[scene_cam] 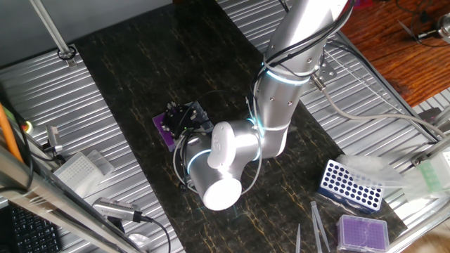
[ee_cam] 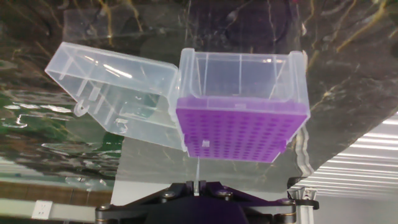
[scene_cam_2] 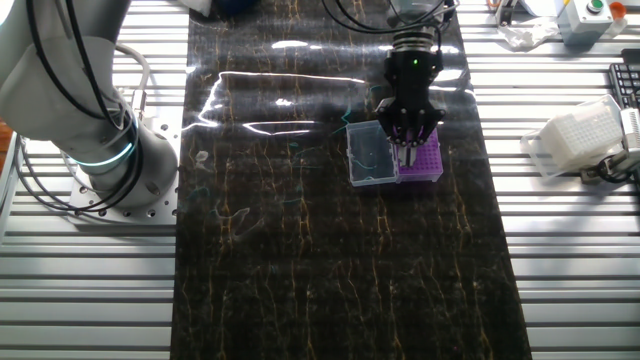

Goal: Insert a small pipette tip into the holder for small pipette tips

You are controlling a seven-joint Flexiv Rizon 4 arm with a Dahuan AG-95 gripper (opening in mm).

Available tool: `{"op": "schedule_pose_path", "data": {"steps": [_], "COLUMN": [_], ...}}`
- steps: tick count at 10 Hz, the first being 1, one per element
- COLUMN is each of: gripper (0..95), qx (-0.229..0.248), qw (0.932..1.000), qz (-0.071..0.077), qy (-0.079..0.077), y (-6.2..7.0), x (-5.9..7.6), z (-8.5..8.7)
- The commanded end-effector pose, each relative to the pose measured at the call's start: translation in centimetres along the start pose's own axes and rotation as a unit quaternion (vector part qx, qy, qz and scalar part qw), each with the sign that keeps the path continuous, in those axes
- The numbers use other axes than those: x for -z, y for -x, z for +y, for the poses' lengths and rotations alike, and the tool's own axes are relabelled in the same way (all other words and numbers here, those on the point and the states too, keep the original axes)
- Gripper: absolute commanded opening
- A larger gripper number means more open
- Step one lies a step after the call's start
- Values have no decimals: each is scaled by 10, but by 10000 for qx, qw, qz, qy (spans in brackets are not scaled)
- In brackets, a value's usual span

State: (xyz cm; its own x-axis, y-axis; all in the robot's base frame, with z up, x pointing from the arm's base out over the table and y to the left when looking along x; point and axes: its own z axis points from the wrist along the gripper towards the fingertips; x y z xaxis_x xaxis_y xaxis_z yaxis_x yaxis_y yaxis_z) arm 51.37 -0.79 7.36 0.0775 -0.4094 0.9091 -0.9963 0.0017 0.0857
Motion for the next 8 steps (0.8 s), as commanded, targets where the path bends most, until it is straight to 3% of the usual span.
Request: {"op": "schedule_pose_path", "data": {"steps": [1, 8], "gripper": [0, 0], "qx": [-16, -4], "qw": [10000, 10000], "qz": [-19, -22], "qy": [-2, 8], "y": [1, 6], "x": [-1, -5], "z": [-1, -2]}}
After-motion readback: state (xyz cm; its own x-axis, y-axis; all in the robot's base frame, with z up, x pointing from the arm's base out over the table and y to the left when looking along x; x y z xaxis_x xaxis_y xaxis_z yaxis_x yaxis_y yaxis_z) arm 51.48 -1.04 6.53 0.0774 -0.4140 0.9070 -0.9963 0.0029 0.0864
